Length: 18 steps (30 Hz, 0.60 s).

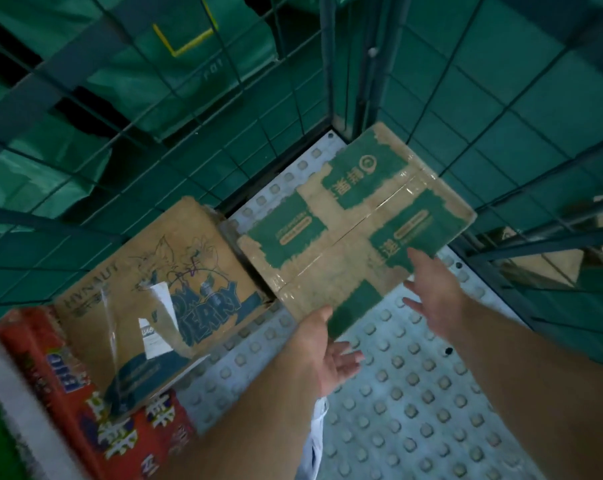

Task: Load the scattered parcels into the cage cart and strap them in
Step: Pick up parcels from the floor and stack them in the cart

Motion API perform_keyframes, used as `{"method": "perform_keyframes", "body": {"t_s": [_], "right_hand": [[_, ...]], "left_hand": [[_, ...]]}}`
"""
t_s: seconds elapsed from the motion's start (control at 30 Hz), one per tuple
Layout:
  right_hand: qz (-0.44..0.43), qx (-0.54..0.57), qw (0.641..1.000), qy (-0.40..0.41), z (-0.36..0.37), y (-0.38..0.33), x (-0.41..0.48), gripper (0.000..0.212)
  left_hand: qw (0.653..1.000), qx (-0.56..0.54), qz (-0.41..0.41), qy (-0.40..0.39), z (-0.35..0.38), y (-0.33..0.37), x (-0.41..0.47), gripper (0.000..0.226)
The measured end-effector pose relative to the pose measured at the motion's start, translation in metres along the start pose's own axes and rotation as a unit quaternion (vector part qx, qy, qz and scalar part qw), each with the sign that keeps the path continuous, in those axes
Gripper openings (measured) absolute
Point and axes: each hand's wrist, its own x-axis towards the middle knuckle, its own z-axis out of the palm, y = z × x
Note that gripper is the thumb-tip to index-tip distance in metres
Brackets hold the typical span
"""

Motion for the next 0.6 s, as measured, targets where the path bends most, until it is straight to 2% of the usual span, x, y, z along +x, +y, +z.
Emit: {"method": "perform_keyframes", "body": {"t_s": [0.1,0.17,0.27,0.3,0.4,0.47,0.6], "right_hand": [[-0.028,-0.041,0.999,-0.018,0.026,-0.011,0.001,0.062],[-0.035,-0.058,0.996,-0.052,0.042,-0.03,0.005,0.061],[-0.031,-0.092,0.989,-0.111,0.065,-0.061,0.005,0.024],[-0.041,-0.12,0.984,-0.125,0.075,-0.069,0.005,0.024],[-0.073,-0.212,0.964,-0.146,0.095,-0.071,0.01,0.057],[-0.072,-0.248,0.953,-0.155,0.09,-0.064,0.015,0.07],[-0.059,-0.237,0.965,-0.095,0.069,-0.027,0.009,0.062]], "left_hand": [[0.995,-0.091,0.028,0.03,0.009,0.007,0.007,0.055],[0.986,-0.153,0.069,0.017,0.015,0.016,0.008,0.052],[0.967,-0.198,0.149,0.05,0.01,0.047,0.006,0.041],[0.962,-0.206,0.167,0.061,0.002,0.063,0.01,0.042],[0.959,-0.236,0.154,0.025,-0.023,0.097,0.023,0.066],[0.965,-0.212,0.156,0.011,-0.031,0.091,0.023,0.065],[0.987,-0.067,0.143,0.02,-0.045,0.05,0.024,0.043]]}}
